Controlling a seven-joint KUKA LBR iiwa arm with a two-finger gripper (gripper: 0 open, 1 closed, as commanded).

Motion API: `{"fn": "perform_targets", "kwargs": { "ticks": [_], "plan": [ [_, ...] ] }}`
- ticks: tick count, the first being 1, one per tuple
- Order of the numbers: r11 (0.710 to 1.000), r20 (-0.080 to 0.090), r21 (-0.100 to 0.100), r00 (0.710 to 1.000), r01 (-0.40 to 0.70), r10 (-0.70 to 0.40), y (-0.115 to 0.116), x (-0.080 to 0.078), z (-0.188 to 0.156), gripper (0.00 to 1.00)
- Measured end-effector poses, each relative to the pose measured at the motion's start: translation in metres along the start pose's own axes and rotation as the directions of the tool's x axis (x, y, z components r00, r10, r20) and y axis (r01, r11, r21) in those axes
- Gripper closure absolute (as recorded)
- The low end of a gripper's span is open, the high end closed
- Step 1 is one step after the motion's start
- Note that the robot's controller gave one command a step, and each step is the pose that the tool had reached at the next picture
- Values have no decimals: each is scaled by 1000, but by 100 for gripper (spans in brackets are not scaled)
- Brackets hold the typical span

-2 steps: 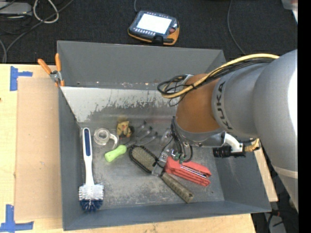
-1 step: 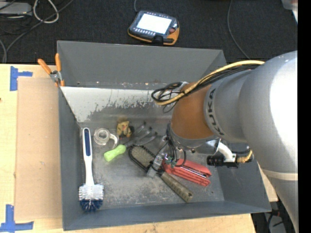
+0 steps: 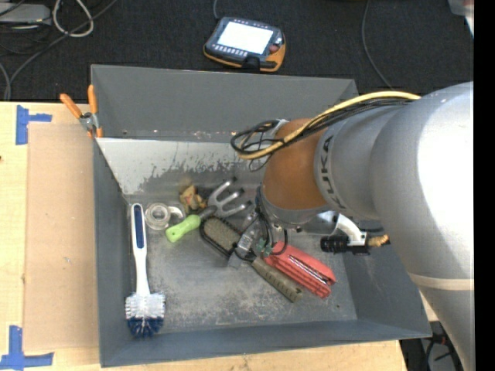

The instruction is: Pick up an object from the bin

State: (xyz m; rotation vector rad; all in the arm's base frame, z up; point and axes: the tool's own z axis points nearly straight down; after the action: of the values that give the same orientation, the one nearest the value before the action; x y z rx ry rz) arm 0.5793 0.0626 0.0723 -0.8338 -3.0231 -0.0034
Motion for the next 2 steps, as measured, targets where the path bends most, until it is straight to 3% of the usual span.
{"fn": "perform_targets", "kwargs": {
  "ticks": [1, 2],
  "plan": [
    [1000, 0, 0, 1000, 1, -1, 0, 0, 0, 100],
    [1000, -6, 4, 1000, 3, -3, -2, 2, -36, 100]
  ]
}}
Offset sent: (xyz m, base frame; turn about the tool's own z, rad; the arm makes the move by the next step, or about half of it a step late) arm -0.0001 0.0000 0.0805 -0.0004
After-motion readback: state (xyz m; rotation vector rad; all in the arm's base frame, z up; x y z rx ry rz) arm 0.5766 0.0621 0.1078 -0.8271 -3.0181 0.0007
